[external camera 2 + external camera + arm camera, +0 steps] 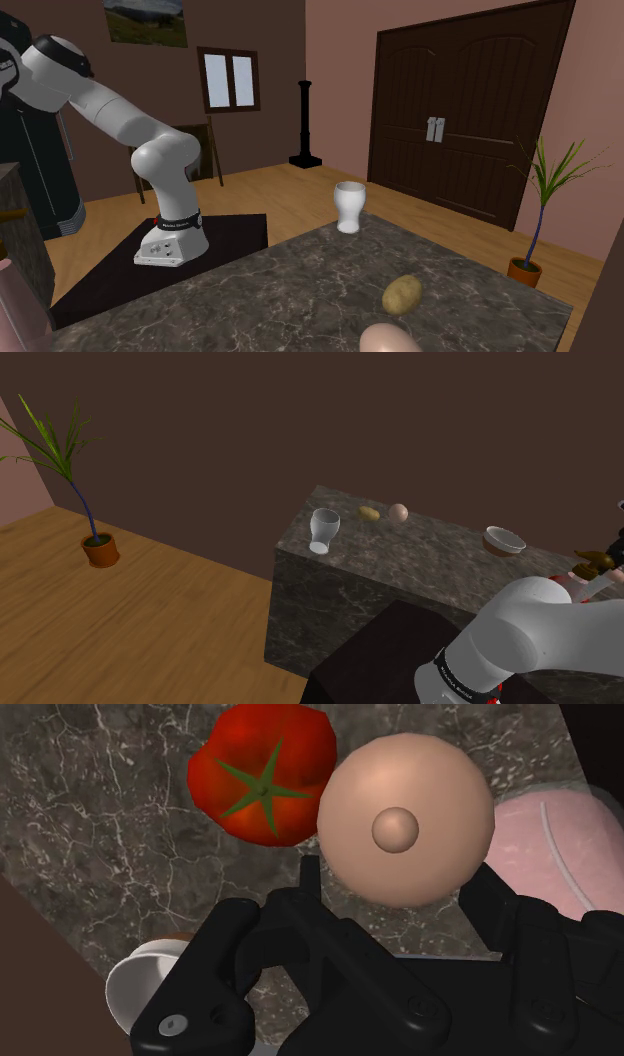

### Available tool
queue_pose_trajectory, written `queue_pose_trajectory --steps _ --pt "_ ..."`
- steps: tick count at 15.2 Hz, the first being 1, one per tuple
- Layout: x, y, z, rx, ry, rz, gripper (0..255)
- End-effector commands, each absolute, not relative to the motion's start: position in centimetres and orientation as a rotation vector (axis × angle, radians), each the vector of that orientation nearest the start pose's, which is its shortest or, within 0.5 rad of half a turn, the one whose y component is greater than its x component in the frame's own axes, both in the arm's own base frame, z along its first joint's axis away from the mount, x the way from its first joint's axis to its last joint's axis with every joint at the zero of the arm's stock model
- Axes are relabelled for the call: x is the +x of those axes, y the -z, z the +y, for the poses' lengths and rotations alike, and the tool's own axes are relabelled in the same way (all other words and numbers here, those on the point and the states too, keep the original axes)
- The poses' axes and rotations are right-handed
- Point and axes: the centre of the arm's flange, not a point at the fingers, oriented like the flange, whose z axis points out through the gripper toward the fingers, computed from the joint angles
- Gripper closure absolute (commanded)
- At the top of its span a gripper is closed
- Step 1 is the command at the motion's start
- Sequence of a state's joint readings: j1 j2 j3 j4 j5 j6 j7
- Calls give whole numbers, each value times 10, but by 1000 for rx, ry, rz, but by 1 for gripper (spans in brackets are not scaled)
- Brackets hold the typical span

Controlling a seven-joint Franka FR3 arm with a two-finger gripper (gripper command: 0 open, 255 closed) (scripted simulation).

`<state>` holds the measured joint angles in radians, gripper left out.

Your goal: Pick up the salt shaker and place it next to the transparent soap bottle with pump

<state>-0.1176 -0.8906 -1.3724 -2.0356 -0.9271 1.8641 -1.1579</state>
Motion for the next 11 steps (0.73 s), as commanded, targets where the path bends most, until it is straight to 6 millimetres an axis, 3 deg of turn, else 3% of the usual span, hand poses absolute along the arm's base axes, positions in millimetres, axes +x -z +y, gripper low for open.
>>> queue_pose_trajectory --steps 1,6,11 --pt "-131 -437 -535 -3296 21 62 255" --pt "-131 -409 -535 -3296 21 62 255" --pt "-131 -409 -535 -3296 21 62 255"
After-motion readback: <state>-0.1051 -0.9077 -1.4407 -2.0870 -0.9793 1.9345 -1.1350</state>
